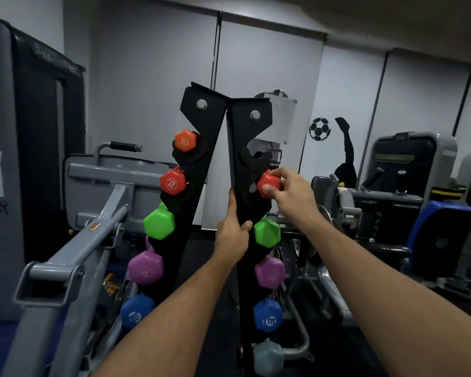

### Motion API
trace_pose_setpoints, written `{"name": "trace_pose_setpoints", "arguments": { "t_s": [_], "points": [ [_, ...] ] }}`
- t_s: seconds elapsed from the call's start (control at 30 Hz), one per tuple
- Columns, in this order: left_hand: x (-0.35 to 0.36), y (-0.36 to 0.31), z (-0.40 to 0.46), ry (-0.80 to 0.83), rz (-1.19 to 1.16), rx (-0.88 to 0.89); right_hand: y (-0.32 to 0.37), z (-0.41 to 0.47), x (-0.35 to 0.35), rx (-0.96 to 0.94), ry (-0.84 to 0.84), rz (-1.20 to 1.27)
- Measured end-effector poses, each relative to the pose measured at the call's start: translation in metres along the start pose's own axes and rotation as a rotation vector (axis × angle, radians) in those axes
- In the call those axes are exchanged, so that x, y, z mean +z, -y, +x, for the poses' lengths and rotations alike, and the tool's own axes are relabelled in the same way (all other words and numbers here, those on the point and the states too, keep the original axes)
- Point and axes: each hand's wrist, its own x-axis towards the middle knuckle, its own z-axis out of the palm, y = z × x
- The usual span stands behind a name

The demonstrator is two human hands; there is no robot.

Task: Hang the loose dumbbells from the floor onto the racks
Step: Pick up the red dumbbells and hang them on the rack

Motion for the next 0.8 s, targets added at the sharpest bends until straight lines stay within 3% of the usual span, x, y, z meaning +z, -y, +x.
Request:
{"name": "trace_pose_setpoints", "arguments": {
  "t_s": [0.33, 0.8],
  "points": [
    [0.002, 0.006, 0.004, -0.001, -0.005, -0.002, -0.006, 0.002, 0.010, 0.033, 0.139, 0.044],
    [0.003, 0.008, 0.003, 0.001, -0.011, 0.016, -0.003, -0.001, 0.011, 0.053, 0.174, -0.027]
  ]
}}
